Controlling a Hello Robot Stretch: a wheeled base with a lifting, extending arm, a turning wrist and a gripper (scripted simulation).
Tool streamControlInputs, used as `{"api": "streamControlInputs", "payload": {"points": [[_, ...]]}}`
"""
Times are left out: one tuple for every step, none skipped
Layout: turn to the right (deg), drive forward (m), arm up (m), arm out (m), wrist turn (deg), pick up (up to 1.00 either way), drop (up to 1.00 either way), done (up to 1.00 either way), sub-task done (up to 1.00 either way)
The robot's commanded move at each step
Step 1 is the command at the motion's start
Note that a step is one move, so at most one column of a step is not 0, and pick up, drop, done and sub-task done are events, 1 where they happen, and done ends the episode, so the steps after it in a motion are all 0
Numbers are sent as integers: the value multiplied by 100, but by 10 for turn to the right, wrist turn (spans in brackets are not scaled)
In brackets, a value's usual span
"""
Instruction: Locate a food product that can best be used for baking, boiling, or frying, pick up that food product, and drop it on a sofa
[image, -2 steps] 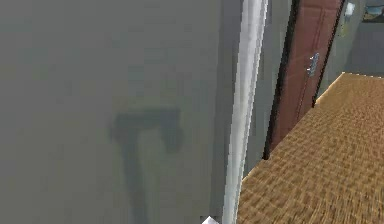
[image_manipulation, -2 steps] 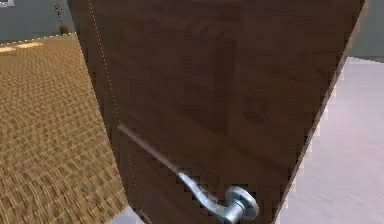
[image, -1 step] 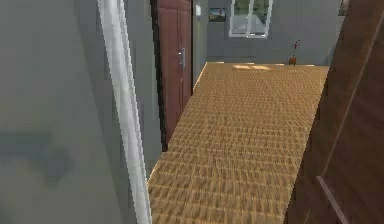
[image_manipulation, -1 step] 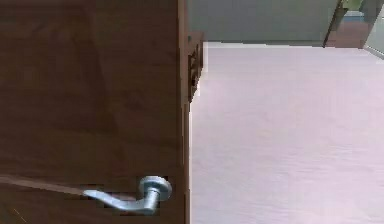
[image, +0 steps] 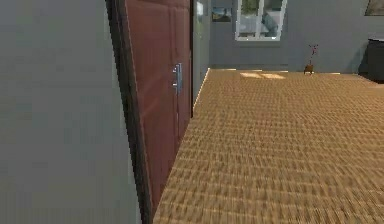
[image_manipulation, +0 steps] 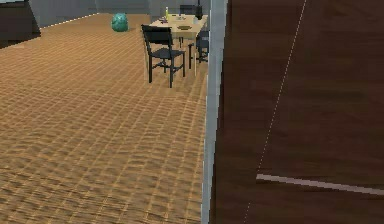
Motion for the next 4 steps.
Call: {"api": "streamControlInputs", "payload": {"points": [[0, 5, 0, 0, 0, 0, 0, 0, 0], [420, 0, 0, 0, 0, 0, 0, 0, 0], [0, 100, 0, 0, 0, 0, 0, 0, 0], [0, 100, 0, 0, 0, 0, 0, 0, 0]]}}
